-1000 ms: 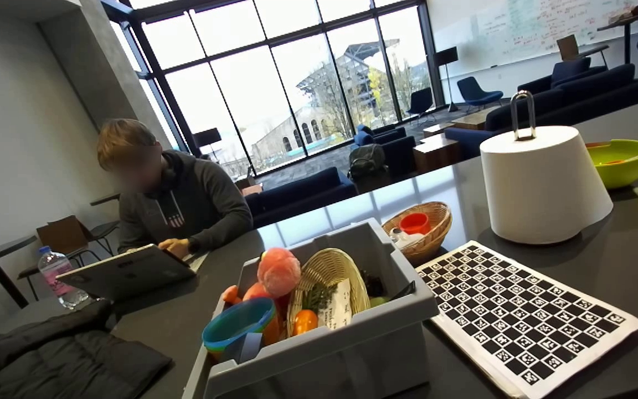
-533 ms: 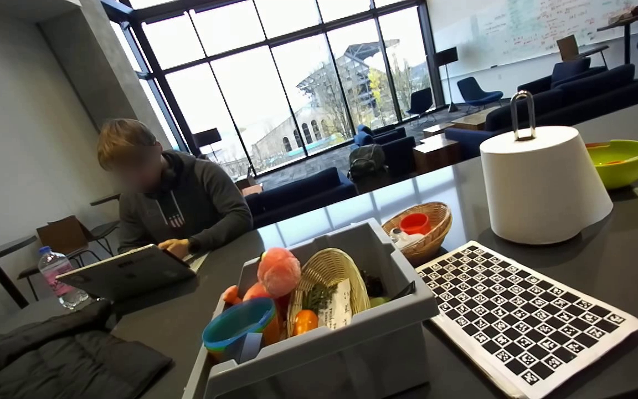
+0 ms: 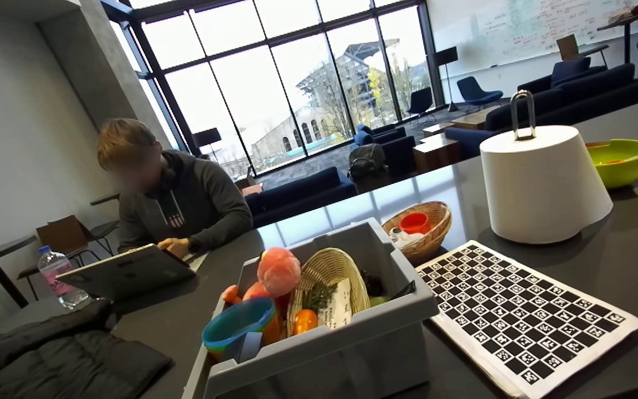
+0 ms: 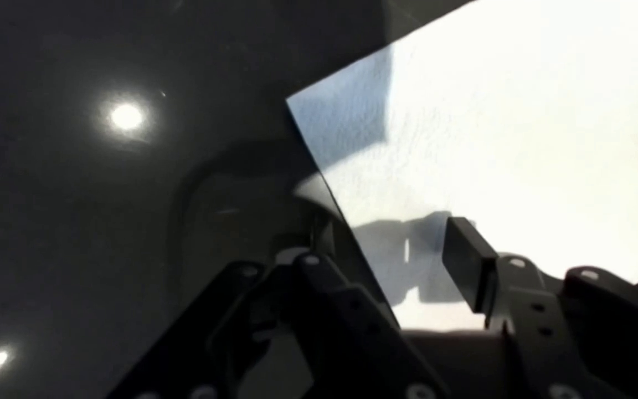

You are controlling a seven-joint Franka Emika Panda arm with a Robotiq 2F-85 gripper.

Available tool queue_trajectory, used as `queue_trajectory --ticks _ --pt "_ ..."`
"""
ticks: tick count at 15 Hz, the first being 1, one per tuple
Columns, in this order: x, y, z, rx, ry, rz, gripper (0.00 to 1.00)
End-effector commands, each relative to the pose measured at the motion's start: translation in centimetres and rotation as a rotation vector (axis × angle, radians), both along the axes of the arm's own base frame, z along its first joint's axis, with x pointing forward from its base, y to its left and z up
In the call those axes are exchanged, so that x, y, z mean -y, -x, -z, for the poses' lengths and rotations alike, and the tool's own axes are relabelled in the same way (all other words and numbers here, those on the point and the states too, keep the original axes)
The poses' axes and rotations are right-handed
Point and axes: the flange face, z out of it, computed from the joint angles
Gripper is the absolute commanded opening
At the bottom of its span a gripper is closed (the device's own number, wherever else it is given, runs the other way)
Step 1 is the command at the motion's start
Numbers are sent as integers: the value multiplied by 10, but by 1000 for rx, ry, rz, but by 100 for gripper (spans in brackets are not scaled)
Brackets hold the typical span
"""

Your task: Use the napkin to wipe the counter.

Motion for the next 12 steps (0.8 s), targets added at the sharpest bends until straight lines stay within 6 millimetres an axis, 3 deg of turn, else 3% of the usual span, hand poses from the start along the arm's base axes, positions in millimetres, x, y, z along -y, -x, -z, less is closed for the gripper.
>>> queue_trajectory --ticks 1,3,6,11,12 --pt "-2 -8 -1 -2 15 -3 44" --pt "-1 -8 -5 1 23 -4 22" --pt "-1 -11 -11 2 44 -19 0" --pt "2 -16 -22 9 86 -33 0" --pt "2 -17 -24 11 99 -37 20"
